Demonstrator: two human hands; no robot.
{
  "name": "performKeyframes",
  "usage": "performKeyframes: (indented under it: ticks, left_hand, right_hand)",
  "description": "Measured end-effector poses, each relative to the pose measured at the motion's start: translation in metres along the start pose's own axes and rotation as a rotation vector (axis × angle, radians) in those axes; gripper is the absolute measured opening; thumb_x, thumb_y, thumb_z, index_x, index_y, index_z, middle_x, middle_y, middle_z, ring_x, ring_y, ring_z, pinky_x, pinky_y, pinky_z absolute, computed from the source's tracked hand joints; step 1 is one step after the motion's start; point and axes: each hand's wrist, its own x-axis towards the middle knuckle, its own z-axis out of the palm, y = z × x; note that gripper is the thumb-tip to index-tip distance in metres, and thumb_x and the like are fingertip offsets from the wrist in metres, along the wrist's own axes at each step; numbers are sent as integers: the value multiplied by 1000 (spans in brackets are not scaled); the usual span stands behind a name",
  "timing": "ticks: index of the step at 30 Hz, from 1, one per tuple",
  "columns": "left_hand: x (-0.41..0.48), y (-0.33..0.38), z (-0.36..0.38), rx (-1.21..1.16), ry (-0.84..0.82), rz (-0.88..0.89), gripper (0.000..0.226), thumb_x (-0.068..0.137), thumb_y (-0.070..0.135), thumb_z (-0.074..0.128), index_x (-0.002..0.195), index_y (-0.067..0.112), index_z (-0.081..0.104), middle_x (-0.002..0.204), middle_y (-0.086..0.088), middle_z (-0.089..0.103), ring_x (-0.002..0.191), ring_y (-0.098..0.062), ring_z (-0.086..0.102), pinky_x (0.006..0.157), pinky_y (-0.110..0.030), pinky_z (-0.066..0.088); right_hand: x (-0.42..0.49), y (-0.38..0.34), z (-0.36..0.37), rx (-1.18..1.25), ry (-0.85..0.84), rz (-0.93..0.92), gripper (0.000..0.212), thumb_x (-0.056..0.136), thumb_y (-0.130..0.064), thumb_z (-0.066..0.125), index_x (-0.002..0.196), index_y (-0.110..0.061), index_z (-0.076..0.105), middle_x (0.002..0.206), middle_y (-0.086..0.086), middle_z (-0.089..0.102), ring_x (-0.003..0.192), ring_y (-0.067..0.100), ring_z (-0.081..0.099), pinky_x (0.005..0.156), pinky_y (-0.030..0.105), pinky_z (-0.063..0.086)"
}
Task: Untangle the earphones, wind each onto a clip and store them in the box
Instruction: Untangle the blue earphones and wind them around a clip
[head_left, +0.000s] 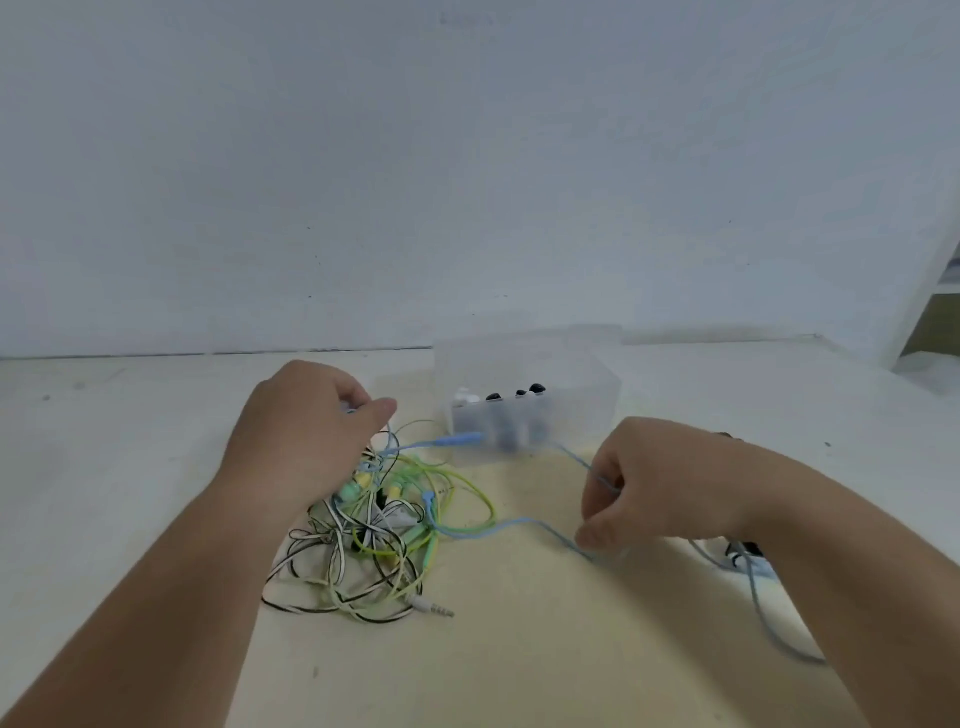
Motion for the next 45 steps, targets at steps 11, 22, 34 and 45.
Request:
performKeyframes:
  ticks: [11,22,34,45]
  left_hand:
    - [-7,15,-1,-181,-69,246,28,83,41,73,61,24,68,61,3,64,59,-12,58,54,-25,40]
    - [-13,23,-9,-353,-196,200,12,74,27,84,71,26,73,77,-13,67,71,-25,63,63,-27,44]
    - [-1,17,-13,-475,106,-93,13,90,19,69,77,17,69,82,-5,70,75,-21,59,65,-31,40]
    - [-7,26,-28,-707,-123,-188,20,89,-4,59,99,13,61,68,-6,67,60,-17,59,64,-30,47]
  right_hand:
    - [9,-32,34,122,520,-444,56,91,-43,63,143,-29,47,139,-17,50,128,2,43,101,13,30]
    - [16,-36,44,288,368,-296,36,96,-33,60,68,-11,61,63,5,64,55,18,53,59,32,44]
    - [10,-33,32,416,451,-369,36,95,-29,64,69,-5,58,58,0,38,53,9,33,53,26,26]
    - [11,-30,28,878,248,-244,22,99,-18,57,89,-10,76,54,1,56,49,16,46,51,23,40]
